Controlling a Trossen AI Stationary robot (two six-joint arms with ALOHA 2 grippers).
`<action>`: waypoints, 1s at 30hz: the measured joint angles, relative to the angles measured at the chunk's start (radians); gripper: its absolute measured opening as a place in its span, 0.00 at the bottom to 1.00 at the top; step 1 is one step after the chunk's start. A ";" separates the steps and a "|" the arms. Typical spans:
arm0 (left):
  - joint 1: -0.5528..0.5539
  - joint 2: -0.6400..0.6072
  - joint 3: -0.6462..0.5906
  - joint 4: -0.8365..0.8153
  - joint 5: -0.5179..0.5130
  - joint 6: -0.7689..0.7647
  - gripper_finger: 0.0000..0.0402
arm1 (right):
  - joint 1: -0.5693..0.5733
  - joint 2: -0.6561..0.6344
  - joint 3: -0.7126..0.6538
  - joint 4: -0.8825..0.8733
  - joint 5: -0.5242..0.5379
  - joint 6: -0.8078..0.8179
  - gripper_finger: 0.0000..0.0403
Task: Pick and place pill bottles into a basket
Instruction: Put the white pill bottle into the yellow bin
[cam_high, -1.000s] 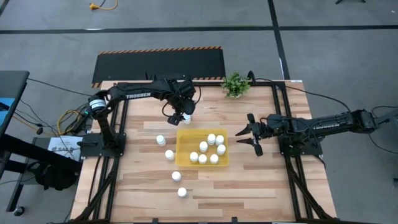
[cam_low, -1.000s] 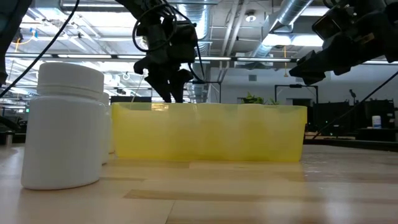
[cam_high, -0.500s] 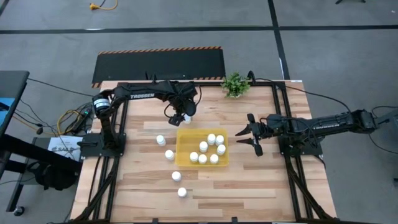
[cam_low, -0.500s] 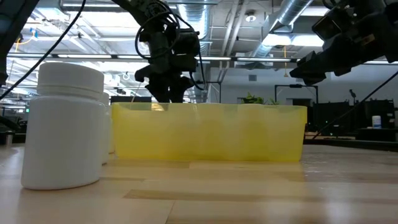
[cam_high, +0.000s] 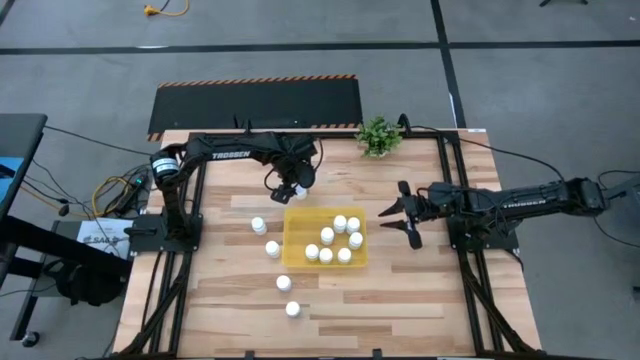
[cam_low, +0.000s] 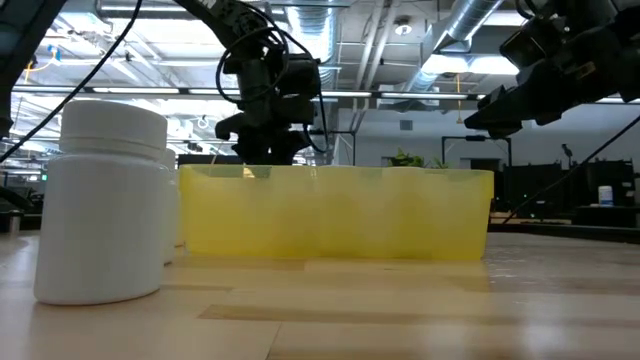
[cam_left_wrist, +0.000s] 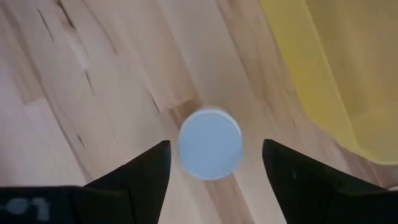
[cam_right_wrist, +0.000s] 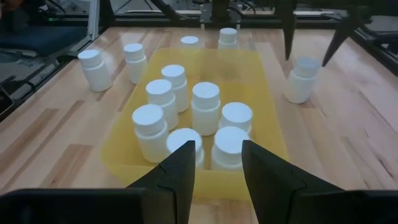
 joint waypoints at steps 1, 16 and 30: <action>0.000 0.000 -0.004 0.002 0.000 0.000 0.60 | -0.004 0.000 0.000 0.000 0.000 0.000 0.31; 0.007 0.033 -0.006 0.019 0.027 0.001 0.60 | -0.041 0.000 0.000 0.000 -0.044 -0.008 0.31; 0.015 0.034 -0.006 0.020 0.018 0.006 0.60 | -0.042 0.000 0.000 0.000 -0.050 -0.008 0.31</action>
